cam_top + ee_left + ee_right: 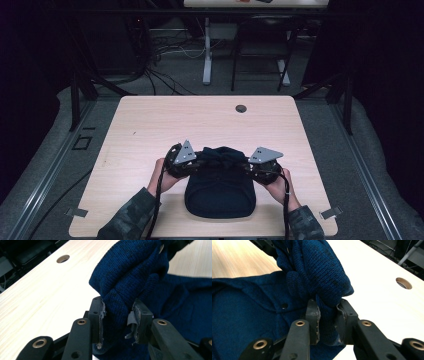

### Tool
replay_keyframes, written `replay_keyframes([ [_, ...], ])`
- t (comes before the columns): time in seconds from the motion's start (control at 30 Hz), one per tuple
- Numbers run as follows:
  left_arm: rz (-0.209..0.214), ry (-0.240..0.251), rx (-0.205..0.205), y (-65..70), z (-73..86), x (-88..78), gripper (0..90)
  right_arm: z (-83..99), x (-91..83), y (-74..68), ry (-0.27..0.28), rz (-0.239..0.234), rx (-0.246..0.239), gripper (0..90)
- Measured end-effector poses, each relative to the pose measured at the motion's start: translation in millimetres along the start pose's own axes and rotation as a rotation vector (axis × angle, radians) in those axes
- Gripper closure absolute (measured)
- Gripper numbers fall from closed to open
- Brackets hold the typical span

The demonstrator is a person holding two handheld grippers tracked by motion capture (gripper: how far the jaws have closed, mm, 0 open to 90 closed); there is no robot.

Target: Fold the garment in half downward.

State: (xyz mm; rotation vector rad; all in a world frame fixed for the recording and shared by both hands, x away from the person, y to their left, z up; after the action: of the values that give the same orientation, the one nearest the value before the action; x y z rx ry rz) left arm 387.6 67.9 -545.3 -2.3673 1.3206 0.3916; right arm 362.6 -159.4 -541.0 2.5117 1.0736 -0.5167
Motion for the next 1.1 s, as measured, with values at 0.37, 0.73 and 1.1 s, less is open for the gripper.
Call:
replay_keyframes([
  [0.37,0.046,0.024,-0.031,8.1,5.9,-5.4,68.0,5.6,-7.5,-6.6,-0.003,-0.020,0.010,73.1],
  [0.73,0.064,0.024,-0.048,16.6,13.0,-9.5,67.9,9.0,-12.2,-14.9,-0.012,-0.039,0.004,72.9],
  [1.1,0.079,0.017,-0.055,20.6,18.2,-12.3,67.3,15.1,-14.3,-21.9,-0.031,-0.070,0.019,72.3],
])
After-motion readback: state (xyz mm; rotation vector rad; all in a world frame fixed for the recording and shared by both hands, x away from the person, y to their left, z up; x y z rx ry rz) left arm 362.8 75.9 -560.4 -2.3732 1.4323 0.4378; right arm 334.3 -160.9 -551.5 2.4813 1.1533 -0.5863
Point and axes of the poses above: each handheld gripper's, and its own axes: x roughly forward along the jaws, z roughly out of its underside, y roughly to its right, the point moved 5 cm from there along x, roughly forward along the jaws, and after that the axes turned 8 degrees about y, right-handed, at the moved point
